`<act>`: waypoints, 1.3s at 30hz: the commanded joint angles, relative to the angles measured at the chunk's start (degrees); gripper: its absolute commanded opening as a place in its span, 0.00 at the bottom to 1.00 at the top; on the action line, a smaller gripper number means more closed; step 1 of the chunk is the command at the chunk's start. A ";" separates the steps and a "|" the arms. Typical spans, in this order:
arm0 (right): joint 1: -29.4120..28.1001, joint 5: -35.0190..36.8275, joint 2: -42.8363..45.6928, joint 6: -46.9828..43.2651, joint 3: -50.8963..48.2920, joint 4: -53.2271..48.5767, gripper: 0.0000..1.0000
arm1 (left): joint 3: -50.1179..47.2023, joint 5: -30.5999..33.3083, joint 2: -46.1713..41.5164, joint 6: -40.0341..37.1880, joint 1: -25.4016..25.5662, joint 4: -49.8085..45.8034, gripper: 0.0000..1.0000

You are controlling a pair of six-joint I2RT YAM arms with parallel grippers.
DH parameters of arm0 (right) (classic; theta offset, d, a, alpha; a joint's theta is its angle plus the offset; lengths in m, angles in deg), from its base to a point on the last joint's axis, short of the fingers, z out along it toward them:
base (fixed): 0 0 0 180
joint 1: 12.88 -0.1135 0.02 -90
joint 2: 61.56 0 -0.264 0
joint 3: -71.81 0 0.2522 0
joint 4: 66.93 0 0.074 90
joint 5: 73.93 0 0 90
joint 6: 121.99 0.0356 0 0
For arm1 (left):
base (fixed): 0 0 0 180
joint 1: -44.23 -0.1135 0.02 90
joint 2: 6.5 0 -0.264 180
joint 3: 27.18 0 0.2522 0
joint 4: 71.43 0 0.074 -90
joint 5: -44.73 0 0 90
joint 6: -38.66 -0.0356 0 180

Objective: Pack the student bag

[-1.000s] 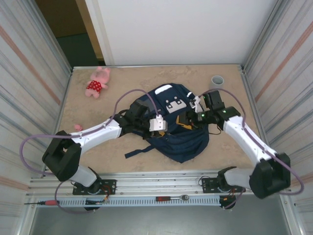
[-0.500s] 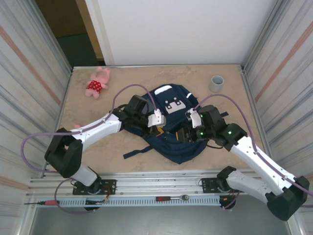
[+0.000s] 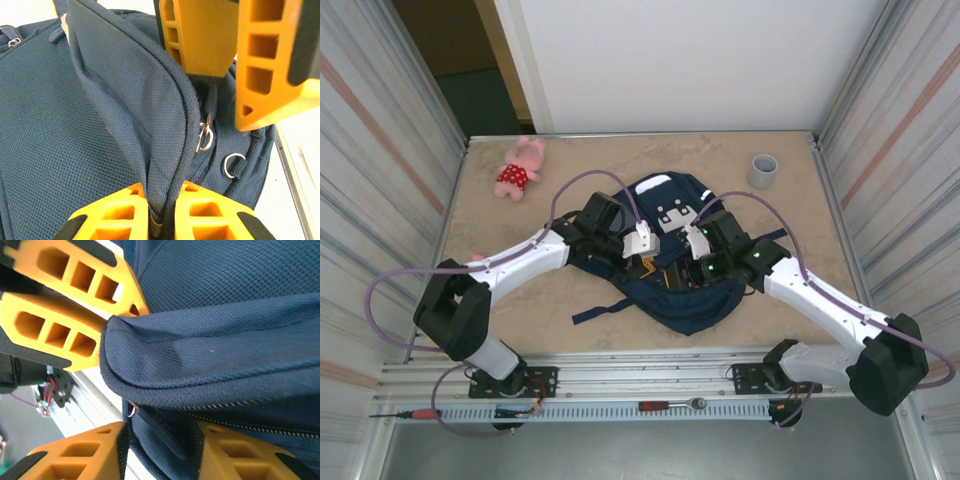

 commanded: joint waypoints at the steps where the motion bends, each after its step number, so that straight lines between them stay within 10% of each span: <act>1: -1.15 -0.19 -1.13 -0.45 2.26 -0.26 0.29 | 2.21 -5.28 0.04 2.40 -0.33 -1.06 0.01; 7: -1.38 7.64 -1.41 -0.87 4.35 -5.38 0.00 | 1.90 -4.12 -0.22 2.18 -0.41 -1.48 0.01; 18: 9.48 6.36 4.65 -1.38 4.78 -19.61 0.00 | -0.81 0.08 -1.45 -2.49 -4.40 -5.28 0.02; 24: 6.36 3.12 2.30 0.39 3.89 -13.99 0.00 | -1.43 -0.34 -2.85 1.31 -4.39 -4.58 0.12; 29: 2.23 4.78 0.64 1.85 3.07 -10.17 0.00 | -5.80 0.50 -9.60 18.99 -4.54 1.53 0.31; 34: 1.40 4.69 0.58 6.07 2.20 -6.79 0.00 | -7.72 21.71 -18.00 53.92 -4.49 -0.78 0.64; 39: -0.56 6.25 1.63 8.87 0.43 -5.94 0.00 | -12.20 29.32 -22.64 80.61 -4.03 -3.65 0.69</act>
